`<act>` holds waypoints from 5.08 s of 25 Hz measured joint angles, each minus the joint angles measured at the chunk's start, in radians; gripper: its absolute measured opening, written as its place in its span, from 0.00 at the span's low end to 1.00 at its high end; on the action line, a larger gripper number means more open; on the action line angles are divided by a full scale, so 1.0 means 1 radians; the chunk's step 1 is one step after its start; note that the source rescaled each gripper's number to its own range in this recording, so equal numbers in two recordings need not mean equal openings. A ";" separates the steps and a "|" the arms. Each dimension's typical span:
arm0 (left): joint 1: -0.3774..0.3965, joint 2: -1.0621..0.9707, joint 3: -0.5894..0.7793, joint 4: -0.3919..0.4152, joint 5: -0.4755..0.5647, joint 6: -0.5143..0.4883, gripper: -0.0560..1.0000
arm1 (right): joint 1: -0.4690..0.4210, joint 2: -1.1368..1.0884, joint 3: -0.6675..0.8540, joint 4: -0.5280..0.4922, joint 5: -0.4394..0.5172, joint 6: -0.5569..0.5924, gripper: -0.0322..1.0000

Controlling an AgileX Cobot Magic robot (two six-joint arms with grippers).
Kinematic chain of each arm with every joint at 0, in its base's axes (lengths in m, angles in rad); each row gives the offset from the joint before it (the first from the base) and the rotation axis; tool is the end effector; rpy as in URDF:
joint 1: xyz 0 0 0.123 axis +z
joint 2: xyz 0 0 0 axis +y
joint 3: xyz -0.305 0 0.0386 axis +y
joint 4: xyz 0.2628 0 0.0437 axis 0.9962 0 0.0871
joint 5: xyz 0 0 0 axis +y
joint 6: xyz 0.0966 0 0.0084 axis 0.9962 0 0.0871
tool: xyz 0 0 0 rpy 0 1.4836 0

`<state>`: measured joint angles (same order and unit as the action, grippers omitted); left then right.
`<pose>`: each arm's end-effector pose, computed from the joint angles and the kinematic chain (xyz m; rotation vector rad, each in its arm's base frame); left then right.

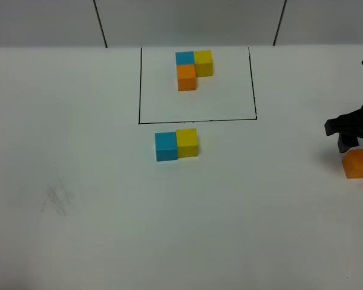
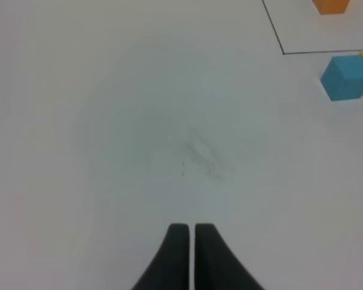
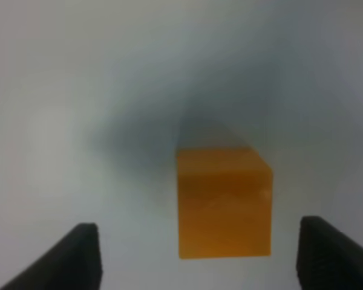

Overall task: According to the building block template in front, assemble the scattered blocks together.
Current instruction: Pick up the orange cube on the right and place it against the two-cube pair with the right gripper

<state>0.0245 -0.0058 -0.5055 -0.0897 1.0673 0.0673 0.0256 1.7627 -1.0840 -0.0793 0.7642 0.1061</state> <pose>-0.0109 -0.0079 0.2830 0.0487 2.0361 -0.0496 0.3489 0.0036 0.1895 0.0426 2.9220 -0.0683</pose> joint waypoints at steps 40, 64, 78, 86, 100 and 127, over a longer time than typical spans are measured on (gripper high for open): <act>0.000 -0.001 0.000 0.000 0.000 0.000 0.06 | 0.000 0.185 0.000 -0.052 -0.069 0.014 0.53; 0.000 -0.001 0.000 0.000 0.000 0.000 0.06 | 0.380 -0.163 -0.053 0.024 0.084 0.081 0.53; 0.000 -0.001 0.000 0.000 0.000 0.000 0.06 | 0.507 -0.163 -0.053 0.108 0.040 0.142 0.53; 0.000 -0.001 0.000 0.000 0.000 0.000 0.06 | 0.639 -0.162 -0.053 0.072 -0.030 0.309 0.53; 0.000 -0.001 0.000 0.000 0.000 0.000 0.06 | 0.753 0.050 -0.229 0.065 -0.057 0.371 0.53; 0.000 -0.001 0.000 0.000 0.000 0.000 0.06 | 0.765 0.352 -0.473 0.079 0.031 0.390 0.53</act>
<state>0.0245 -0.0064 -0.5055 -0.0897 1.0673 0.0673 0.7905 2.1152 -1.5571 0.0000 0.7951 0.4965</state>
